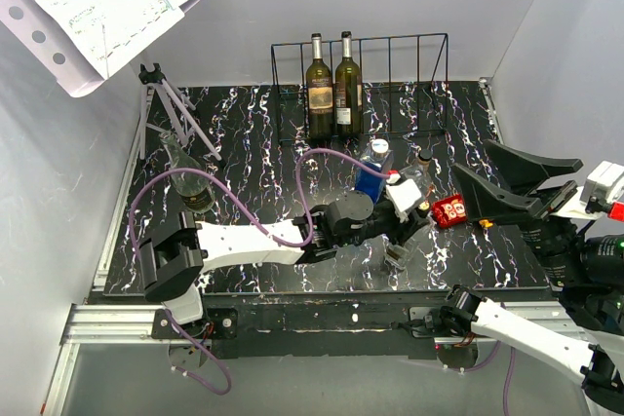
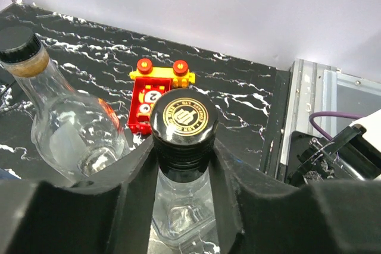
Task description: Take the wine bottle off the wine rack
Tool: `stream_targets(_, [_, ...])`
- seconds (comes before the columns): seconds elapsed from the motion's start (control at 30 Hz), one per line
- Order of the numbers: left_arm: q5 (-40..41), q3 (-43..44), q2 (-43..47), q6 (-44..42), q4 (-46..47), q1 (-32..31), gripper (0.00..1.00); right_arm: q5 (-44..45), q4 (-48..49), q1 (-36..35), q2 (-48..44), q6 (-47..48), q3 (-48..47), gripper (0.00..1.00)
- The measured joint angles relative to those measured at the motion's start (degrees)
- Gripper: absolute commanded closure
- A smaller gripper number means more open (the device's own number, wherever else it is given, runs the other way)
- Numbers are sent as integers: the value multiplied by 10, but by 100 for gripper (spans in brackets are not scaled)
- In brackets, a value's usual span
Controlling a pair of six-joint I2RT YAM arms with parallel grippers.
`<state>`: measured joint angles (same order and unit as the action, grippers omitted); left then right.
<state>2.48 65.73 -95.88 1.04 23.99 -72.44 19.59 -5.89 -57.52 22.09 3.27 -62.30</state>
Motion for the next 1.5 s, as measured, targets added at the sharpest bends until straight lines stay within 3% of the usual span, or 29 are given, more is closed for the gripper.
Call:
stream_targets(0.07, [1,1,0,-1,5,0,19,2,-1,0,-1,0,0,22])
stream_targets(0.23, [17,28,4,-1,21,0,2,7,-3,0,-4,0,3,22])
stream_targets(0.5, [66,44,59,5,-31,0,2,14,-10,0,-4,0,9,22])
stream_targets(0.77, [211,151,123,6,-163,12,2,15,-21,0,-4,0,15,23])
stream_targets(1.0, [244,181,128,42,-269,150,2,15,-31,0,-4,-1,28,24])
stream_targets(1.17, [244,279,45,59,-328,257,5,15,-46,0,-2,-3,32,24])
stream_targets(1.5, [188,608,-248,71,-419,357,7,8,-49,0,31,-14,28,27])
